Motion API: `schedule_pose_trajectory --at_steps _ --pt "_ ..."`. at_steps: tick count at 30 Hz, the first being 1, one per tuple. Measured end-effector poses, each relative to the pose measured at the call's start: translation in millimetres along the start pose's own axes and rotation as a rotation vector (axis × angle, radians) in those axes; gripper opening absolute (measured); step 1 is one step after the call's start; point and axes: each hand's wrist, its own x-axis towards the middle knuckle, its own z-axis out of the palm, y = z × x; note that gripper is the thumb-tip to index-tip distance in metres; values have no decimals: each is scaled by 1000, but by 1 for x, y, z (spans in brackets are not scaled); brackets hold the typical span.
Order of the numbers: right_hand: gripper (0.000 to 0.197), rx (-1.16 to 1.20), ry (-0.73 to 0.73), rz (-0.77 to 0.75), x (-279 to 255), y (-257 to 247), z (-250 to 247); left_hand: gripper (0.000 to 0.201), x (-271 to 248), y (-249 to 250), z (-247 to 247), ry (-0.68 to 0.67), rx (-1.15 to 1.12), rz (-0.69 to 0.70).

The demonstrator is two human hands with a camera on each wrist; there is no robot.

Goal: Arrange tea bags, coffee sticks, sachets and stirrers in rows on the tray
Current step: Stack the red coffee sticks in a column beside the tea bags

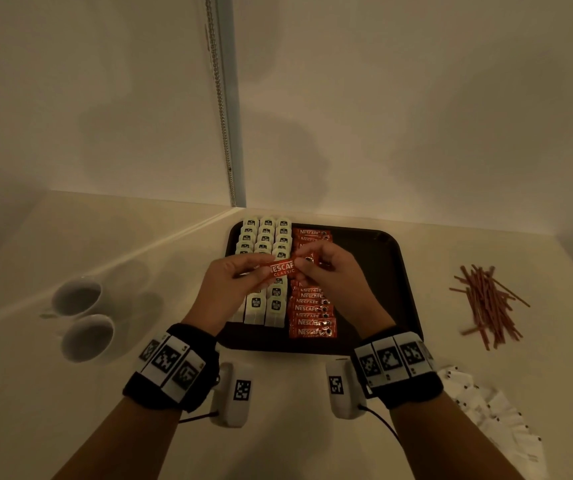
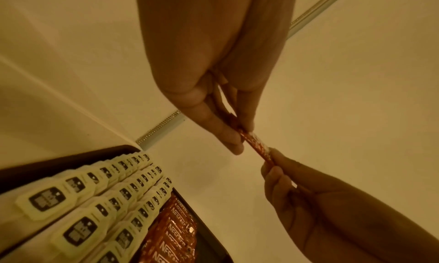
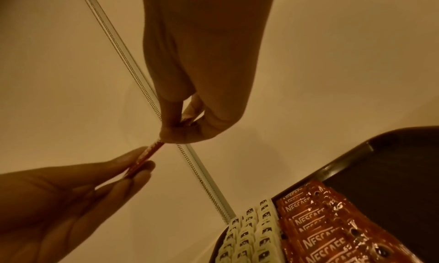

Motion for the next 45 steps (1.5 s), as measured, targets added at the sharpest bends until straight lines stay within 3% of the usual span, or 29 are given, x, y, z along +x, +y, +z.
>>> schedule_pose_trajectory --at_steps 8,11,17,24,28,34,39,45 --pt "15 4 34 27 -3 -9 -7 22 0 -6 8 21 -194 -58" --pt "13 -95 32 8 -5 -12 -12 22 -1 -10 8 11 -148 -58" --pt "17 -332 -156 60 -4 -3 -23 21 -4 -15 -1 16 -22 -39" --pt "24 -427 -37 92 -5 33 -45 25 -19 -14 -29 -20 209 -29" --pt "18 -520 -36 215 -18 71 -58 18 -54 -29 -62 26 263 -103" --pt "15 -496 -80 371 -45 114 -48 18 -116 -79 -104 172 316 -346" --pt "12 -510 -31 399 -46 128 -40 16 -145 -106 -125 228 282 -494" --pt "11 -558 33 400 -44 131 -34 16 -154 -106 -133 275 254 -543"
